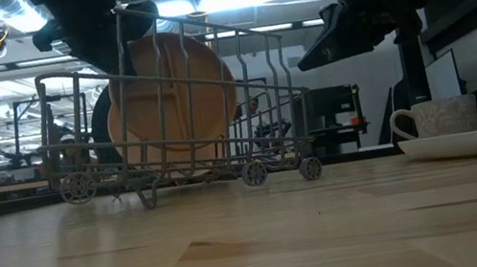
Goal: Sort dishes
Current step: Put the brown plate in the dish rack
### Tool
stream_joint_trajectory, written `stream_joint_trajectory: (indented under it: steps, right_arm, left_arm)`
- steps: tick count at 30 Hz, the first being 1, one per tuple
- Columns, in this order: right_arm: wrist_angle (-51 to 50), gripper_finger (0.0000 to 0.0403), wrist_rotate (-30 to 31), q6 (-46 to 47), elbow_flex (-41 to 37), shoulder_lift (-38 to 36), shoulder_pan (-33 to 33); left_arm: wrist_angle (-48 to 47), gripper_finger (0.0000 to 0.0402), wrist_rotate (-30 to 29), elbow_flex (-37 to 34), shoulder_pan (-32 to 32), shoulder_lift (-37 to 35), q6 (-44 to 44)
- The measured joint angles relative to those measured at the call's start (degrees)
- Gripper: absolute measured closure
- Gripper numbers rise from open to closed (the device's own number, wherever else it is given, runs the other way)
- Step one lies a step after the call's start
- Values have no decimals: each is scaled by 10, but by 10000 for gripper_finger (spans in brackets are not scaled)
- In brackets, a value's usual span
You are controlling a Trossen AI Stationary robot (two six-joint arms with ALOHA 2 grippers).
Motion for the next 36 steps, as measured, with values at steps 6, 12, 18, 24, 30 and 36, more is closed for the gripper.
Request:
stream_joint_trajectory:
  steps: [6, 12, 18, 24, 30, 36]
  right_arm:
    - [0, 388, 0, 0, 0, 0, 0]
    - [0, 388, 0, 0, 0, 0, 0]
    - [-4, 388, 1, -1, 0, 0, 0]
    - [-4, 388, 5, -1, 0, 0, 0]
    - [-22, 388, 6, -1, 0, 0, 0]
    - [-30, 388, 6, -1, 0, 0, 0]
  left_arm:
    - [13, 370, -9, 1, 0, 19, 15]
    - [15, 370, -19, 2, -1, 52, 4]
    - [15, 361, -3, 1, -8, 54, 4]
    - [14, 357, 2, 1, -13, 55, 12]
    - [12, 356, 23, 0, -22, 55, 13]
    - [12, 355, 27, 0, -34, 55, 13]
